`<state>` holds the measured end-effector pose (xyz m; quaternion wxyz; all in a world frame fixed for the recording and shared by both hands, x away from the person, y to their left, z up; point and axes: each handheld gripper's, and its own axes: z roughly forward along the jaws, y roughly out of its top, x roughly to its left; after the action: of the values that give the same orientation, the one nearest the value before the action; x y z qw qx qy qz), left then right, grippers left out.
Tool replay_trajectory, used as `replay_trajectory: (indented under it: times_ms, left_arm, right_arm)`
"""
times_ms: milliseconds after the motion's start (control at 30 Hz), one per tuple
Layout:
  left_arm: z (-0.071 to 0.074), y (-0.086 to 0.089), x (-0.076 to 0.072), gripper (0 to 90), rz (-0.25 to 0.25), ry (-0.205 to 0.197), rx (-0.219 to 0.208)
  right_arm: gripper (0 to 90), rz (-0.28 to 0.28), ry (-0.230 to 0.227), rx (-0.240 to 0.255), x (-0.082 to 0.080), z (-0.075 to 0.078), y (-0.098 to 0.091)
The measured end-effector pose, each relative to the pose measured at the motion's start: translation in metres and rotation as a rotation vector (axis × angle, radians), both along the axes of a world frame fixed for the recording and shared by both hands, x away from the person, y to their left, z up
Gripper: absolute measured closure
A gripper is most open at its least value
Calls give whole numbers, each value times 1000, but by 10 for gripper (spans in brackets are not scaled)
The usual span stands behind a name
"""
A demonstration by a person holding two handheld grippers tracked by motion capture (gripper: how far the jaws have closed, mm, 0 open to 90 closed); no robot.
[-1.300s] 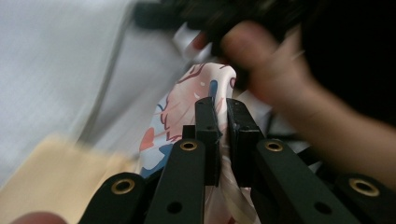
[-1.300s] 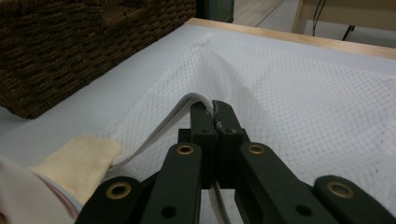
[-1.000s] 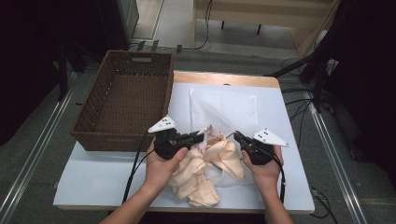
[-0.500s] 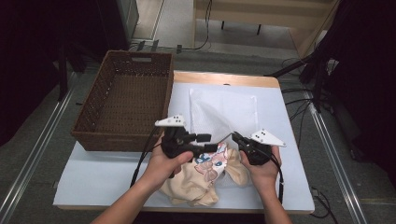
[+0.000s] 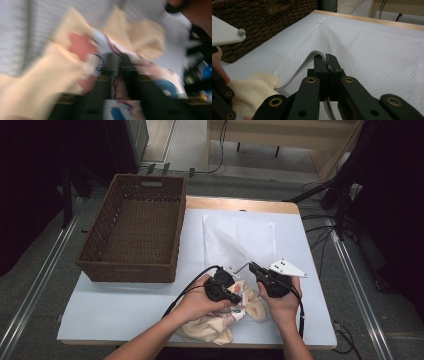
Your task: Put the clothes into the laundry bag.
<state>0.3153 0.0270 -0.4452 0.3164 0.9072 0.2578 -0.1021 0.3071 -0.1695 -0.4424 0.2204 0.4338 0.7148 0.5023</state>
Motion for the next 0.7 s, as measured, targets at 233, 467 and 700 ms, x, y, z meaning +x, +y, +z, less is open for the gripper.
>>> replay_trajectory:
  times_ms: [233, 467, 700]
  left_arm:
    - [34, 30, 6, 900, 191, -117, -339]
    - [5, 0, 14, 379, 146, -69, -114]
    - [-7, -9, 9, 671, 115, -86, 31]
  right_arm:
    - [900, 14, -5, 26, -3, 7, 2]
    - [900, 18, -4, 30, -2, 7, 3]
    - [900, 16, 2, 34, -1, 6, 0]
